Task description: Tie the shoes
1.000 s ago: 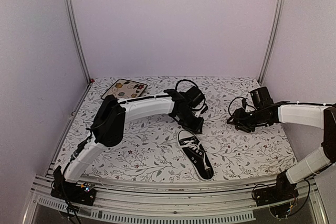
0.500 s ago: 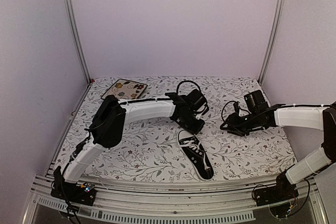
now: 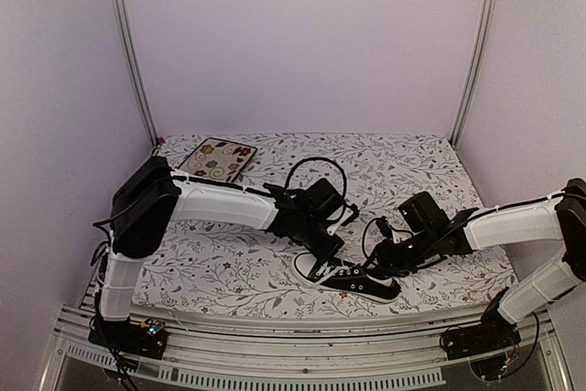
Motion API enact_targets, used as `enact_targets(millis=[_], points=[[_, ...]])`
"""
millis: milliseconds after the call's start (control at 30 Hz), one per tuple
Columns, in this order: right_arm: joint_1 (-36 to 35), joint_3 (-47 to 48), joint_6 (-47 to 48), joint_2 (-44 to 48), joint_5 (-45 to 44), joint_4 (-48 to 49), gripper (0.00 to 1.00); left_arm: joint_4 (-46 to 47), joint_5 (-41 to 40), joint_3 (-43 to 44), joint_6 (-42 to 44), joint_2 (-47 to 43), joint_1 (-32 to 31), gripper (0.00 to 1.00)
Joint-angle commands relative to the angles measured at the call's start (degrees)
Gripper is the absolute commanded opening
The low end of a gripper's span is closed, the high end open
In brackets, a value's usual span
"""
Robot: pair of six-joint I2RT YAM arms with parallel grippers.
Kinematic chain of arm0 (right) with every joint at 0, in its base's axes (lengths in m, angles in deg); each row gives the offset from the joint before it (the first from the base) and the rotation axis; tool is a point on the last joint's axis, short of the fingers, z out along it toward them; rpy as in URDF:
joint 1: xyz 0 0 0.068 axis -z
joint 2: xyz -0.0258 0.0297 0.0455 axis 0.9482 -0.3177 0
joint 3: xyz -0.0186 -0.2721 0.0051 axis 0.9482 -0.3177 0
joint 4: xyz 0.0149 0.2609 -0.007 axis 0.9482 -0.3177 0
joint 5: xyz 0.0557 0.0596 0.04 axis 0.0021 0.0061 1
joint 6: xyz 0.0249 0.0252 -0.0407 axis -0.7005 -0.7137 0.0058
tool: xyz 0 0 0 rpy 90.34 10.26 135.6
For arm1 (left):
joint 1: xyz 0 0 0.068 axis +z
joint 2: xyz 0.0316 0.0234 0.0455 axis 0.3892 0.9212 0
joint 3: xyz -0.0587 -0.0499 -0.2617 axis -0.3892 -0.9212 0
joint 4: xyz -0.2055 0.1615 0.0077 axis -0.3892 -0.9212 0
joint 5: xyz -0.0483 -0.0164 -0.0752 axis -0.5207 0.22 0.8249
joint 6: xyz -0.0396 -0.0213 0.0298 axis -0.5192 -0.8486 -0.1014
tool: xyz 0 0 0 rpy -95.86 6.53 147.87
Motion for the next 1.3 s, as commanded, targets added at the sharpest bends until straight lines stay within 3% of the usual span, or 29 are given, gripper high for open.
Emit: enact_targets(millis=[0, 233, 533, 633, 800, 933, 1267], points=[[-4.9, -1.1, -3.5, 0.2, 2.9, 4.8, 0.42, 6.0, 1.3, -5.6, 0.6, -4.8, -0.9, 0.0], [-12.3, 0.4, -6.1, -0.9, 4.6, 6.4, 0.42, 11.2, -4.0, -13.3, -6.3, -13.2, -0.8, 0.0], [-12.5, 5.1, -6.2, 4.1, -7.9, -3.0, 0.51, 9.2, -12.0, -17.1, -13.5, -21.8, -0.5, 0.0], [-12.6, 6.3, -5.7, 5.6, -10.8, -3.4, 0.55, 13.7, -11.5, -24.0, -16.1, -26.7, -0.6, 0.21], [-14.4, 11.2, 7.0, 7.1, -12.3, -5.0, 0.55, 17.9, -11.6, -36.0, -27.7, -34.7, -0.5, 0.48], [-18.1, 17.6, 15.4, 3.0, -15.0, -9.6, 0.52, 21.0, -11.9, -43.3, -33.9, -42.2, 0.6, 0.68], [-27.2, 35.3, 24.4, -16.5, -20.3, -19.3, 0.43, 19.0, -7.6, -55.8, -37.4, -58.9, 13.7, 0.78]])
